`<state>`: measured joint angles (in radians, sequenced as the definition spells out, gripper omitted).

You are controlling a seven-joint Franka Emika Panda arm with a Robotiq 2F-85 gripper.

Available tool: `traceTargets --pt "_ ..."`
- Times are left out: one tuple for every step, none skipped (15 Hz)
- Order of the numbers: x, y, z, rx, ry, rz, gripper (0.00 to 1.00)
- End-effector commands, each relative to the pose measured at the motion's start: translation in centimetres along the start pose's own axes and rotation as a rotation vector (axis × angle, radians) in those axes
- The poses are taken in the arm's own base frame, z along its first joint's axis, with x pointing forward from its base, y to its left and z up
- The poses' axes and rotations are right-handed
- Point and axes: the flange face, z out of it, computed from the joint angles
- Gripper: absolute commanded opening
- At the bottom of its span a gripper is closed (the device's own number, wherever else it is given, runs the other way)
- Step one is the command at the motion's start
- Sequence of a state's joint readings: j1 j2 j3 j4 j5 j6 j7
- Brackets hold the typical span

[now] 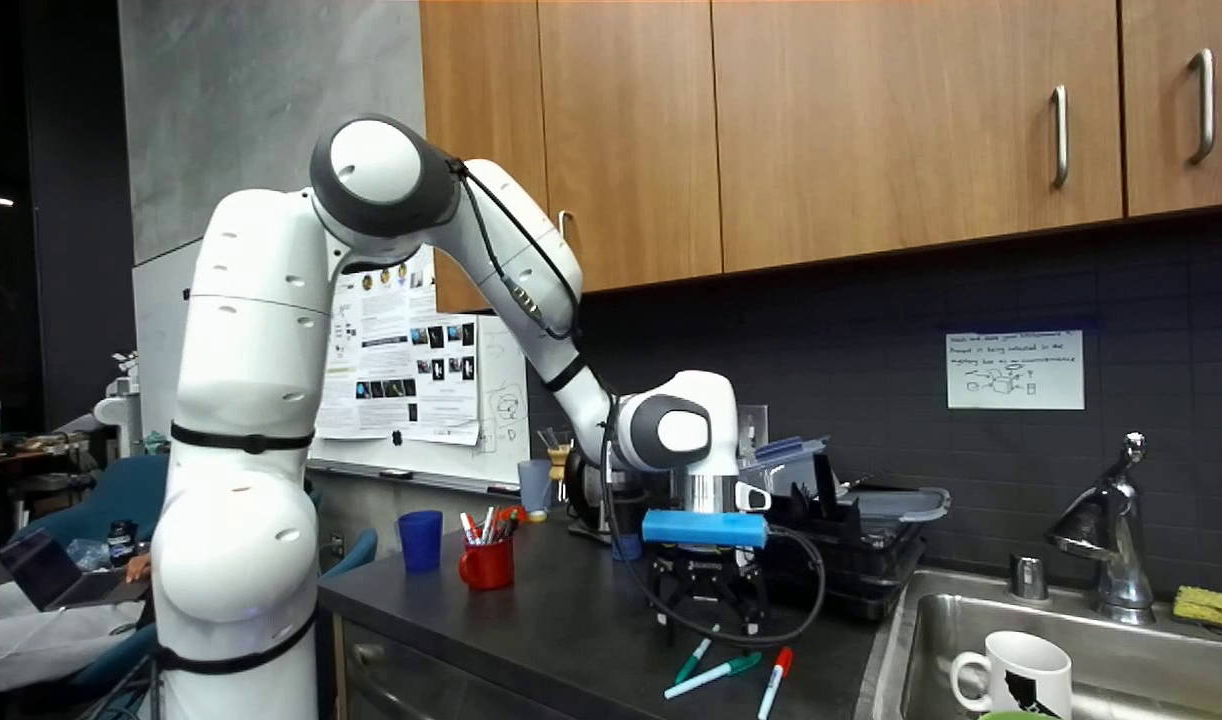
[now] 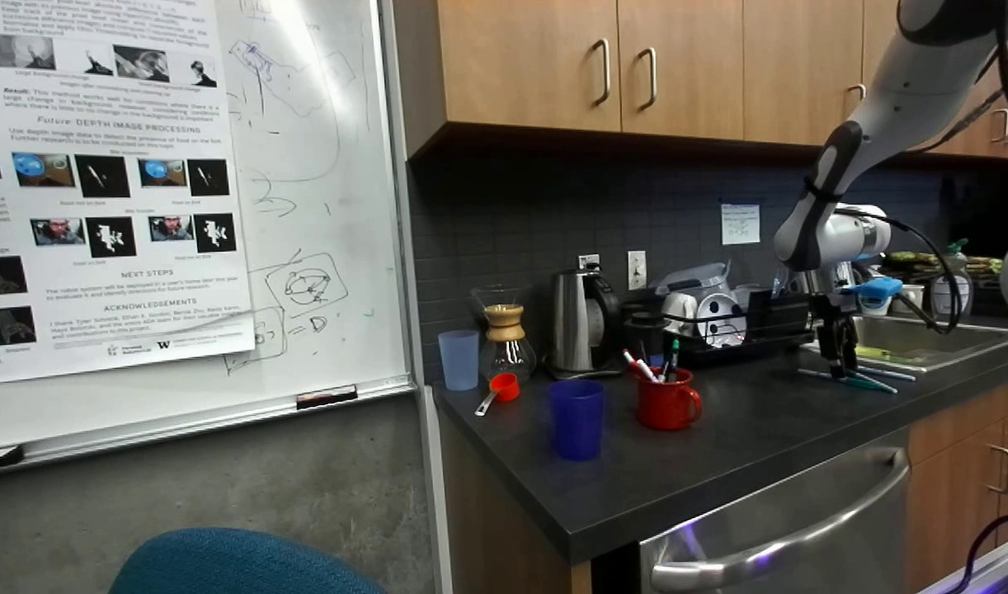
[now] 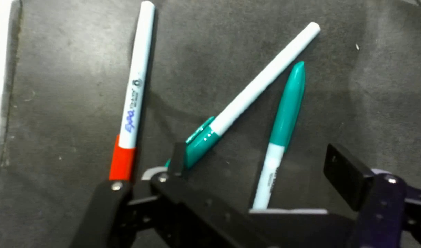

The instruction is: Put one green pen in the blue cup.

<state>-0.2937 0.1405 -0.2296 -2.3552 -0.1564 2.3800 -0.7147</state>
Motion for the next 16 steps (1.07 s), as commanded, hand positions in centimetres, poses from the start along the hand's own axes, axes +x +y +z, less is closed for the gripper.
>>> traceTargets --pt "-0.9 -2.0 -1.7 -0.044 0.057 -0.024 1.0" --pt "-0.8 -2.4 -2.0 -0.051 0.069 -0.031 1.0" --pt "-0.5 -2.7 -2.3 -0.052 0.077 -0.038 1.0" --pt "-0.3 -3.0 -2.4 -0.053 0.086 -0.043 1.0" --pt "0.0 -3.2 -2.5 -0.049 0.096 -0.049 1.0" --pt "0.3 -3.5 -2.7 -0.047 0.109 -0.053 1.0" --pt "0.6 -3.7 -2.6 -0.041 0.117 -0.055 1.0" --pt "0.9 -3.8 -2.7 -0.027 0.124 -0.043 1.0" --pt "1.1 -3.7 -2.8 -0.015 0.129 -0.015 1.0" --pt "1.1 -3.5 -2.3 -0.023 0.103 -0.027 1.0" --pt "1.2 -3.6 -2.3 -0.017 0.109 -0.021 1.0" --pt "1.3 -3.6 -2.3 -0.015 0.111 -0.019 1.0" --pt "1.3 -3.6 -2.3 -0.014 0.111 -0.018 1.0" --pt "1.3 -3.6 -2.3 -0.014 0.111 -0.018 1.0" --pt "1.3 -3.6 -2.3 -0.014 0.111 -0.017 1.0" --pt "1.3 -3.7 -2.2 -0.017 0.11 -0.016 1.0"
